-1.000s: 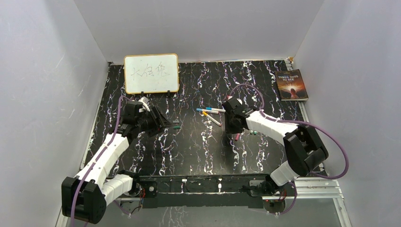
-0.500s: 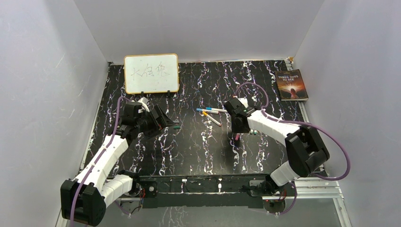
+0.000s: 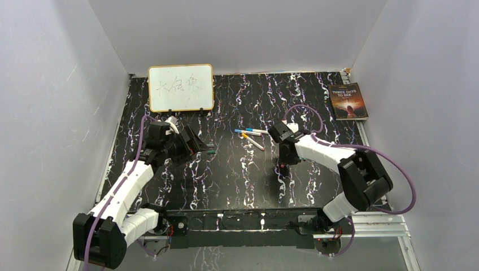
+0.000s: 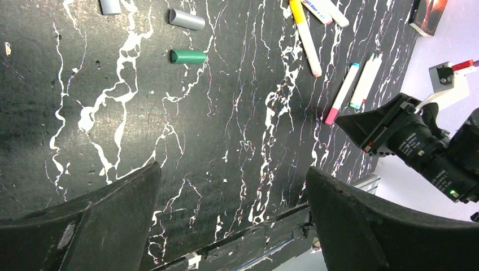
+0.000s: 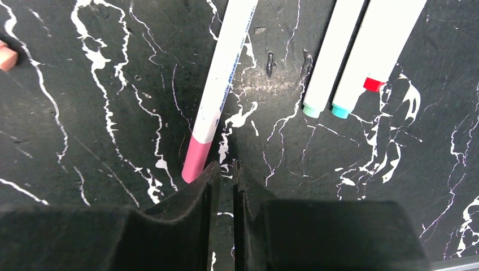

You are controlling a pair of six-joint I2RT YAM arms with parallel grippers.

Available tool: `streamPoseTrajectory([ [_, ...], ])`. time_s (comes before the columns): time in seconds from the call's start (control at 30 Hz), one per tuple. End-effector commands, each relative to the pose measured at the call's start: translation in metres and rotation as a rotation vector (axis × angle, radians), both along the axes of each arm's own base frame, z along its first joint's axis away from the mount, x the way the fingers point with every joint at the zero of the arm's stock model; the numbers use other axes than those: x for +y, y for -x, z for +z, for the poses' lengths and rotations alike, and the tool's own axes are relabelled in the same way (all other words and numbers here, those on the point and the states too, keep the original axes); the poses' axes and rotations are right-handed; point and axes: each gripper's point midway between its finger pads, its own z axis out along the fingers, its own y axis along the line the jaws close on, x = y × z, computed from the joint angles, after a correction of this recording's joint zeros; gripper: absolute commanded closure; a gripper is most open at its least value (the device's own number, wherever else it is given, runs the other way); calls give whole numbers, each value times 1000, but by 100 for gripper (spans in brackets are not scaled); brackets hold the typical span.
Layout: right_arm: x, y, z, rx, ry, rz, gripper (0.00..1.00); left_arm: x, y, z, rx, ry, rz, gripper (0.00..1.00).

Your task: Open the pen caps

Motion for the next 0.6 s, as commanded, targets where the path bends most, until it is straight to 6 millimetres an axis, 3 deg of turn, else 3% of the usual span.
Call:
streamPoseTrajectory([
  [0.0, -1, -4, -14, 0, 18, -20, 87, 0, 3, -3, 8, 5, -10, 2],
  [0.23, 14, -22, -20, 7, -2, 7, 86, 0, 3, 0, 4, 4, -12, 2],
  [0.5, 57, -74, -33, 14, -52, 74, 84, 0, 1, 5, -2, -4, -17, 2],
  [0.57, 69, -92, -27, -6, -68, 94, 83, 1, 2, 7, -3, -6, -18, 2],
])
